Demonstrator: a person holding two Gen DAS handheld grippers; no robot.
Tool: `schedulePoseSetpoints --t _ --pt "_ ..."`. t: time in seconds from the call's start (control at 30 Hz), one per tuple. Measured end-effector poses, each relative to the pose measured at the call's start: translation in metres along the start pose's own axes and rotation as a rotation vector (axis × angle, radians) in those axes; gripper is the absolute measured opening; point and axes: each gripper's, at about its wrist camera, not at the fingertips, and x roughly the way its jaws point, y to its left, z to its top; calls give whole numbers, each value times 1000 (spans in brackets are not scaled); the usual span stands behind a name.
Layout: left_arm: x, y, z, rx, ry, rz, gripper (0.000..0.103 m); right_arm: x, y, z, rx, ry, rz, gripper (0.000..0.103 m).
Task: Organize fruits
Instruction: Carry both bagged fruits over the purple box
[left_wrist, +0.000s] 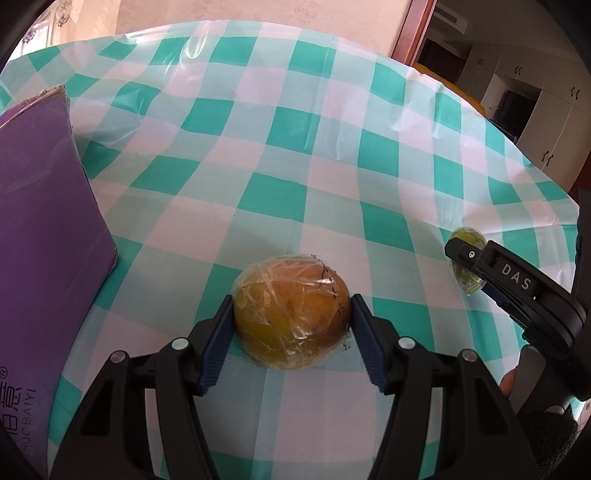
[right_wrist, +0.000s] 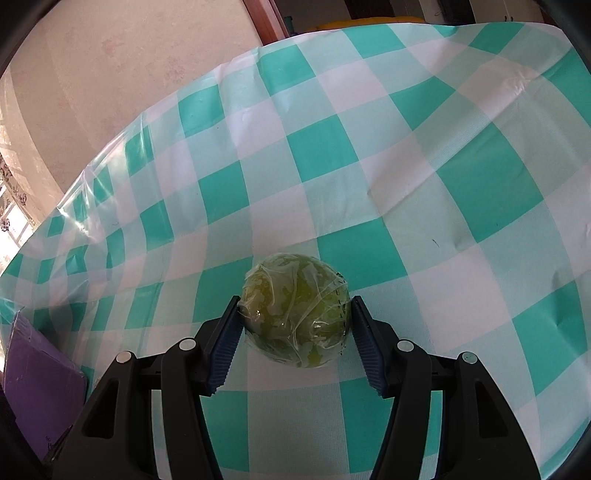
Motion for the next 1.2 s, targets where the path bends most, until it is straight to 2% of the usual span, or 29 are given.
schedulePoseSetpoints --t 0.17,0.33,0.43,0.9,1.03,1.2 --pt "-6 -3 -4 26 0 31 62 -28 3 -29 0 -11 -11 57" --pt "-30 2 -30 55 17 36 62 -48 -2 -53 -1 9 -29 57" --pt "-49 10 -47 75 -1 37 62 -62 -4 -69 -5 15 -23 57" --pt "-116 20 -98 189 -110 -9 62 -115 27 -140 -161 79 25 57" --pt "-131 26 -100 188 -132 -13 62 -122 39 -147 -208 95 37 57" --pt "-168 31 -92 190 -241 -15 62 -139 58 -139 -236 46 73 57"
